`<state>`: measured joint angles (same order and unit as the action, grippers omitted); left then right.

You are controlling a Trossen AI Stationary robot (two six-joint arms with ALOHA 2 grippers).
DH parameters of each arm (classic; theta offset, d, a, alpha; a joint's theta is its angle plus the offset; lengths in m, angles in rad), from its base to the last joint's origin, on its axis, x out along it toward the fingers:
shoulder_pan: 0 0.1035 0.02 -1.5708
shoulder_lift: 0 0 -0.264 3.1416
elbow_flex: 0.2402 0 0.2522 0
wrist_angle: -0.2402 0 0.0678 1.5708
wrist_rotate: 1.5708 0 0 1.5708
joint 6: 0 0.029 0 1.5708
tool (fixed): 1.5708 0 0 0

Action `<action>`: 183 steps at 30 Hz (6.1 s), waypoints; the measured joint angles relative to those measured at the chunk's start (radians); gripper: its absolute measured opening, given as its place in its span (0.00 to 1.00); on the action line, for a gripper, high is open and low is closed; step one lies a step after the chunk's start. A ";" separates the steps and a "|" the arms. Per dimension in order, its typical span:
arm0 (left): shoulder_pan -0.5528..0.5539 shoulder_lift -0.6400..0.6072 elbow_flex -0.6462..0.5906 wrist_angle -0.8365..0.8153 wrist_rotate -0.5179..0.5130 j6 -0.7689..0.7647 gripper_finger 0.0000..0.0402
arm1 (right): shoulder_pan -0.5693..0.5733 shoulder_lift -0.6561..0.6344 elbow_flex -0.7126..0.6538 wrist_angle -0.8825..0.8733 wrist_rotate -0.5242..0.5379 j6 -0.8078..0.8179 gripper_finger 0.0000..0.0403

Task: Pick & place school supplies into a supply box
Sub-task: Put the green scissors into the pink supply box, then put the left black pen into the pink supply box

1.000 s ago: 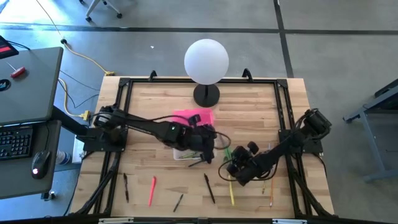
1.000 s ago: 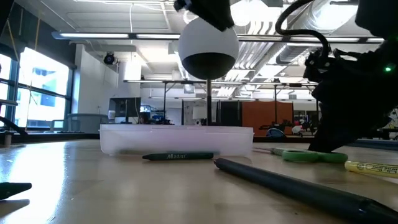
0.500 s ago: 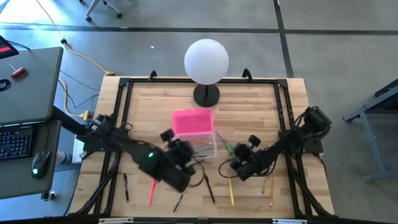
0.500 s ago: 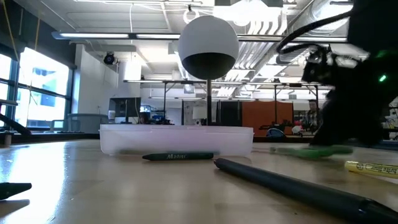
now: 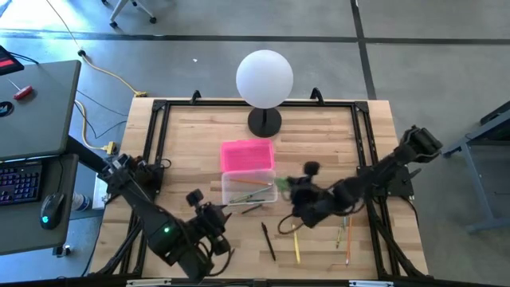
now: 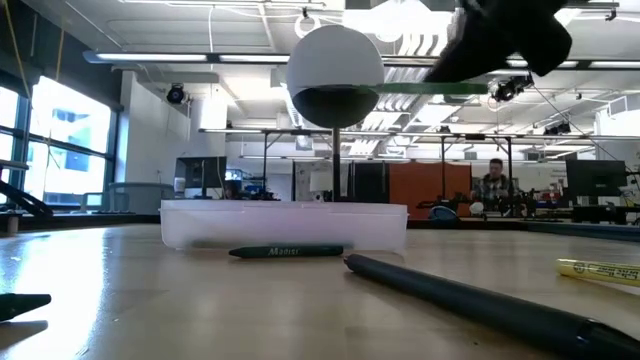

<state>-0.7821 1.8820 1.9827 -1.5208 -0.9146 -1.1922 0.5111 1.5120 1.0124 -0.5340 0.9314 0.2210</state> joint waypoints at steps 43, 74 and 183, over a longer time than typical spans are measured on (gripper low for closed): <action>-0.025 0.109 -0.002 -0.052 0.449 -0.434 0.37 | -0.344 0.307 -0.052 0.575 -0.495 -0.427 0.13; -0.337 0.158 -0.387 0.169 1.059 -1.264 0.28 | -0.218 0.293 -0.052 0.642 -0.455 -0.420 0.14; -0.041 0.360 -0.407 0.310 1.622 0.384 0.26 | -0.210 0.292 -0.052 0.680 -0.515 -0.378 0.11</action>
<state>-0.8234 2.2417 1.5755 -1.2105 0.7072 -0.8079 0.3016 1.8042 0.9600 0.1463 0.4161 -0.1570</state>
